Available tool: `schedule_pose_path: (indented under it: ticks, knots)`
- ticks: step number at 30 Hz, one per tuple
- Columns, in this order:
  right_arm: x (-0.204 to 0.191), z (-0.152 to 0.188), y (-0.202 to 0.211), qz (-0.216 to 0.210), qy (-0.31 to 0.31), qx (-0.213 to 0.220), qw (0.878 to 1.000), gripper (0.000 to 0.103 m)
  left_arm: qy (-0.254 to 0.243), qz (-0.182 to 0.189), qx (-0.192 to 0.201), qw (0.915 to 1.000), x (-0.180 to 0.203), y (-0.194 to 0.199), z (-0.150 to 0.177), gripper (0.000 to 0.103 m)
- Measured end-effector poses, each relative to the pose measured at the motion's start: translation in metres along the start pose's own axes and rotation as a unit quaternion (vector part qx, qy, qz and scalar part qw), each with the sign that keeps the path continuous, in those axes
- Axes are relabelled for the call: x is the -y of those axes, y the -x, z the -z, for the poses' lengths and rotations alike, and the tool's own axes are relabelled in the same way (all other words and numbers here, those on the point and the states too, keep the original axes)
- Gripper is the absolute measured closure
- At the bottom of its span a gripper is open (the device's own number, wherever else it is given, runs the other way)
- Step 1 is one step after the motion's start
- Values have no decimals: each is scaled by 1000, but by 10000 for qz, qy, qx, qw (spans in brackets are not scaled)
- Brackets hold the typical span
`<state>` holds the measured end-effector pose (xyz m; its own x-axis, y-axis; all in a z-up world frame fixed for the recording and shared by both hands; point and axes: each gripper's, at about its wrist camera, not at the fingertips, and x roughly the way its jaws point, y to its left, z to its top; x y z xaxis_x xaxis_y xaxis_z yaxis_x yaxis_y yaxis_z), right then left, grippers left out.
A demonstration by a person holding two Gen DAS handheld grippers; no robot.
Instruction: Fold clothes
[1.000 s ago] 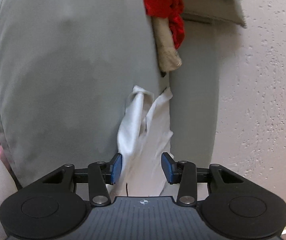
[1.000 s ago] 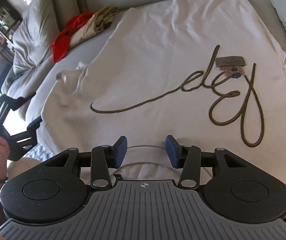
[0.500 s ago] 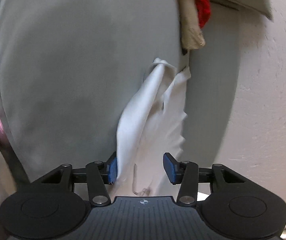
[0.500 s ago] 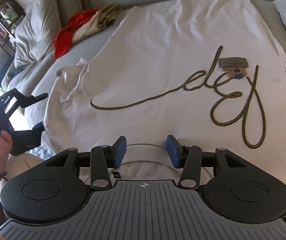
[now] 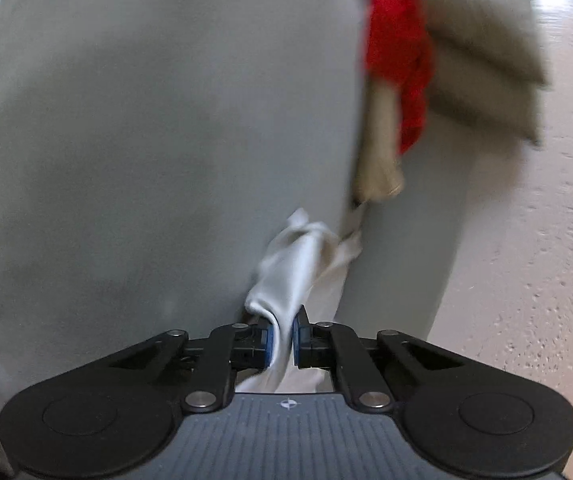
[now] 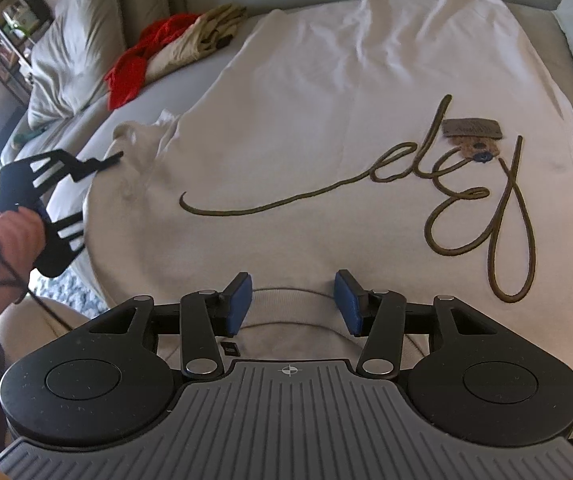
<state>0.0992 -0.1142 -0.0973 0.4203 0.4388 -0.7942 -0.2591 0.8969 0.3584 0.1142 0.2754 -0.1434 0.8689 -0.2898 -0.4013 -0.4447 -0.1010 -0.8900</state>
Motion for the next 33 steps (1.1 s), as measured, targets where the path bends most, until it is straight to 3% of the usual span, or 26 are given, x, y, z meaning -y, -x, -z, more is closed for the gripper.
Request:
schedule_pose_path:
  ticks: [3, 5, 7, 8, 9, 10, 12, 14, 16, 18, 20, 23, 25, 27, 28, 29, 31, 33]
  knots:
    - [1, 1, 1, -38, 18, 3, 10000, 51, -967, 208, 565, 9935, 24, 29, 1, 103]
    - [1, 1, 1, -52, 28, 5, 10000, 51, -1772, 18, 998, 9791, 42, 44, 6, 103]
    - [1, 0, 1, -49, 76, -6, 10000, 50, -2563, -181, 1425, 9559, 60, 59, 10, 103]
    - [1, 0, 0, -47, 100, -12, 9999, 50, -2639, -440, 1414, 9531, 63, 57, 8, 96]
    - [1, 0, 0, -44, 116, -13, 9999, 50, -2529, -764, 1242, 9564, 60, 54, 1, 83]
    - [1, 0, 0, -46, 112, -13, 9999, 49, -2330, -1022, 1092, 9609, 54, 57, -6, 79]
    - [1, -1, 0, -56, 91, -16, 9999, 48, -1969, -1307, 895, 9675, 44, 48, -16, 79]
    - [0, 0, 0, -43, 122, -22, 9999, 48, -1947, -1294, 854, 9685, 35, 57, -21, 76]
    - [-1, 0, 0, -37, 144, -25, 9999, 48, -2111, -1283, 785, 9658, 38, 47, -26, 74]
    - [-1, 0, 0, -36, 157, -24, 9999, 48, -2509, -1375, 639, 9561, 33, 52, -24, 67]
    - [-1, 0, -1, -36, 132, -32, 9999, 48, -3122, -1671, 605, 9333, 46, 35, -23, 67]
    - [-1, -1, -1, -26, 108, -50, 9999, 48, -3968, -2147, 617, 8903, 67, 14, -12, 71]
    - [-2, 0, -1, -11, 112, -51, 9999, 48, -4606, -2555, 628, 8477, 73, 2, -4, 76]
    - [-2, -1, -1, 14, 135, -62, 9999, 48, -5224, -2902, 667, 7990, 78, -7, 8, 103]
    - [-3, -1, -2, 30, 149, -71, 9999, 48, -5411, -2941, 710, 7847, 80, -11, 11, 103]
    - [-4, -2, -2, 45, 163, -80, 9998, 48, -5489, -2841, 781, 7823, 80, -11, 9, 103]
    - [-4, -2, -2, 64, 188, -92, 9998, 48, -5343, -2549, 1008, 7996, 78, 4, 7, 103]
    - [-5, -2, -2, 70, 188, -97, 9998, 48, -5039, -2518, 1317, 8157, 77, 28, 1, 103]
